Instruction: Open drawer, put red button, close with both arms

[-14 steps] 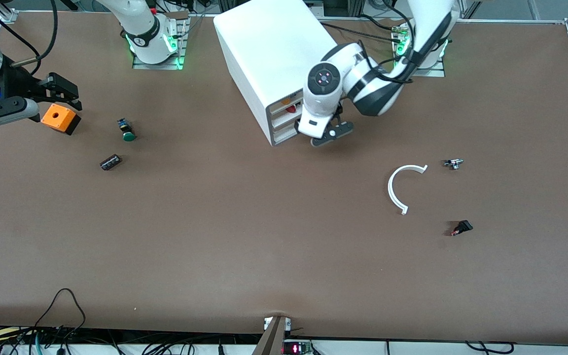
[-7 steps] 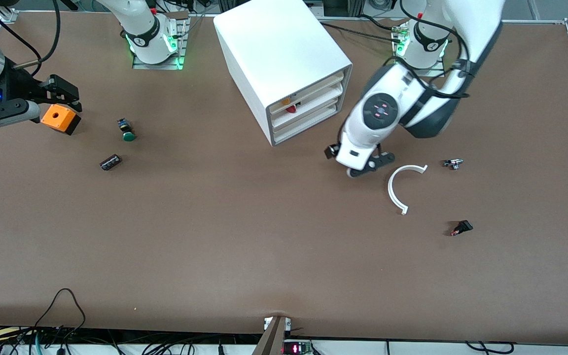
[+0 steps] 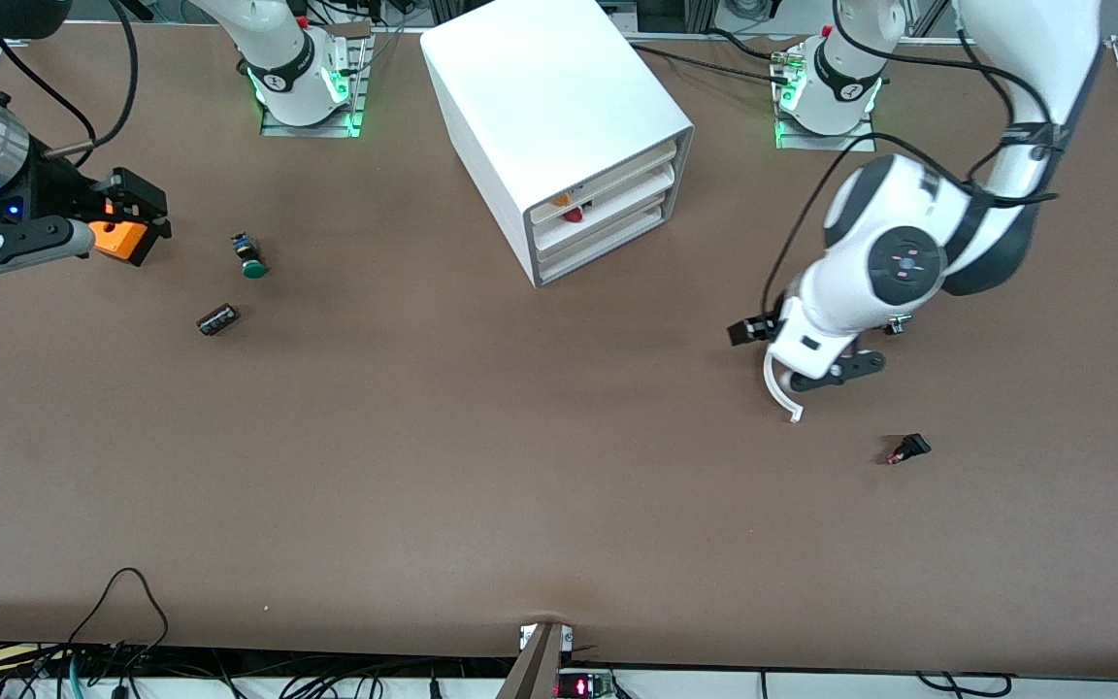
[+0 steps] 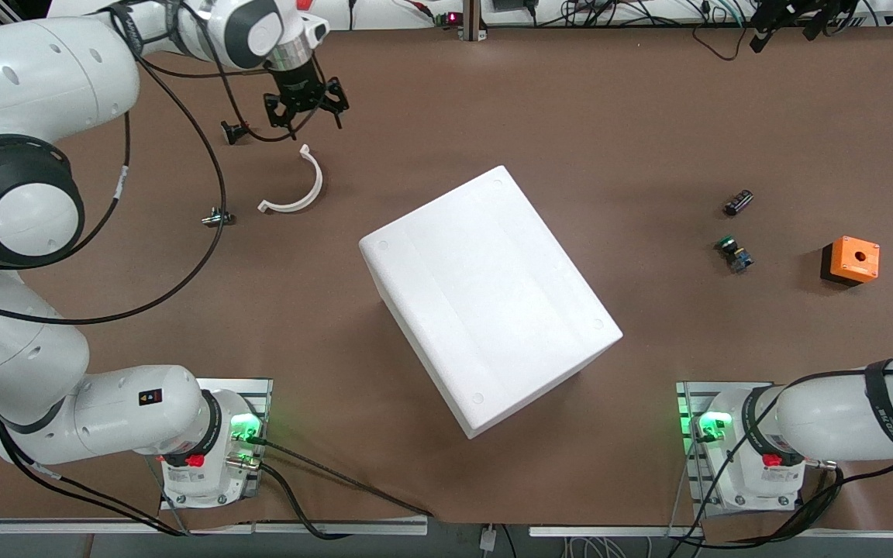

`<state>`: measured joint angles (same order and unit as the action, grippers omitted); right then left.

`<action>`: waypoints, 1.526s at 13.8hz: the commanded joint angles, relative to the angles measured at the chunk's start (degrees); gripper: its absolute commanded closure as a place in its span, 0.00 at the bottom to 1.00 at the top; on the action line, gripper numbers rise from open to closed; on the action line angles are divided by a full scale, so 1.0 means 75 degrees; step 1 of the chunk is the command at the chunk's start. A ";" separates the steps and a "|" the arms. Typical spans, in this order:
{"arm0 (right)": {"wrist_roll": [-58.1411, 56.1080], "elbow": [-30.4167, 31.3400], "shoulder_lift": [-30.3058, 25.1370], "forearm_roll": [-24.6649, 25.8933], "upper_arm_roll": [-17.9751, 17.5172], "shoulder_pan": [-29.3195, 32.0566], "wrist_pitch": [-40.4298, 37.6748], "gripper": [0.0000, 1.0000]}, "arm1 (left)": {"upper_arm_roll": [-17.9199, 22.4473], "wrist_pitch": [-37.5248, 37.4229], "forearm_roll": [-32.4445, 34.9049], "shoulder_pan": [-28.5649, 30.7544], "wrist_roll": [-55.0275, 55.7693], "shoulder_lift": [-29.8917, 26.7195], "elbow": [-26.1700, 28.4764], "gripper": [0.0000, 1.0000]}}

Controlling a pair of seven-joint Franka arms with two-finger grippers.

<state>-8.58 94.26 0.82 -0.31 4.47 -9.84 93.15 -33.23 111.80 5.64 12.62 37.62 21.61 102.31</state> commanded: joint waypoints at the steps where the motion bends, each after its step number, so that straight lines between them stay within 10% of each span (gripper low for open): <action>1: 0.0441 -0.0135 0.0054 0.0159 -0.0057 -0.0024 0.0072 0.00 | -0.0128 -0.0281 -0.0013 0.0425 -0.0725 -0.0396 0.0034 0.00; 13: 0.0336 -0.0135 0.0148 0.0147 0.0001 0.0024 0.0225 0.00 | 0.3058 -0.1371 -0.0646 -0.0861 -0.3504 -0.2142 0.0046 0.00; 21: 0.0336 -0.0135 0.0148 0.0147 0.0013 0.0024 0.0307 0.00 | 0.3434 -0.2121 -0.0646 -0.0886 -0.3586 -0.2986 0.0057 0.00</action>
<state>-6.46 94.23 1.65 0.13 4.62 -9.84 95.54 -8.82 97.41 2.04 6.71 12.52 1.13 102.03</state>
